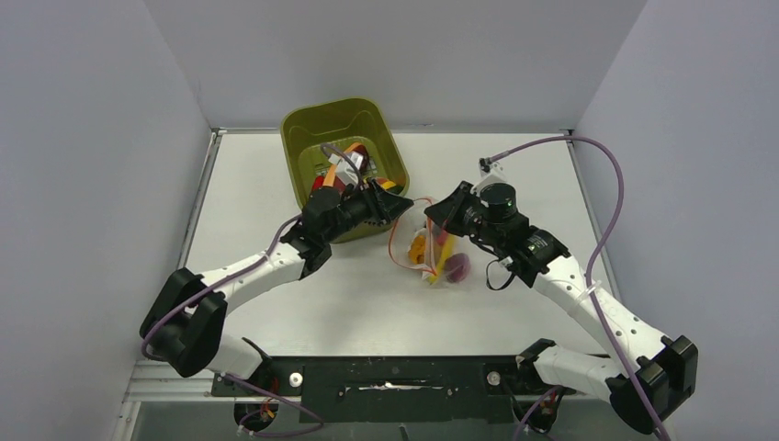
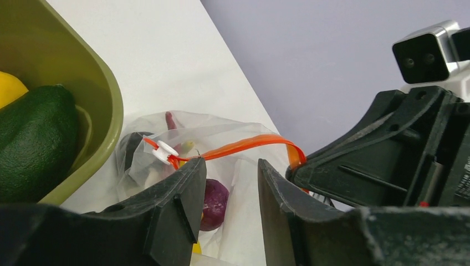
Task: Place the food in the zip-top bag and seal the zipper
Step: Place the fake vegetable in the zipper food storage bag, then zip the zipper food storage bag at the center of the board.
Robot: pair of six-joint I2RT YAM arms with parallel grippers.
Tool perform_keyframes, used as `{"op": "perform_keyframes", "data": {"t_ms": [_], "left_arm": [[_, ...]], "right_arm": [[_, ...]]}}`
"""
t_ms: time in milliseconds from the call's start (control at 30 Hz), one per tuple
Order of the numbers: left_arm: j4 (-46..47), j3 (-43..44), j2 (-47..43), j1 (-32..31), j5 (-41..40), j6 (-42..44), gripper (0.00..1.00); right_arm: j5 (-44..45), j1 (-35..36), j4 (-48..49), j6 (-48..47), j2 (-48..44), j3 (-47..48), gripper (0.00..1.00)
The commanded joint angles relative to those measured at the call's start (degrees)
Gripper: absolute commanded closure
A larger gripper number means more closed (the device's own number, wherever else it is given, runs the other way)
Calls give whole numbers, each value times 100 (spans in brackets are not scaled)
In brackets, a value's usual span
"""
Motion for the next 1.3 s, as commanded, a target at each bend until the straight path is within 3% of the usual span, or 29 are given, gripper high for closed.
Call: {"op": "perform_keyframes", "data": {"t_ms": [0,233,367,533,733,1267], "left_arm": [[215,-45,-532,-3,264,260,61],[107,-602,-1763,27,734,2406,60],[-847,-787,-2402,-3,923,4127,58],[-1338,-1470,-3177,-22,2254,6148,52],[-1444,-1957,-3644,-39,2589,6883,50],[-1691,-1563,-2646,-28,3005,7519,48]], "right_arm": [[-148,41,143,-584,-269,82,100],[-1007,39,-901,-2032,-243,761,100],[-1138,35,-1515,-2633,-249,1000,100],[-1866,66,-1611,-3096,-454,1065,100],[-2088,101,-1560,-3331,-585,1060,100],[-3074,137,-1069,-3287,-520,706,100]]}}
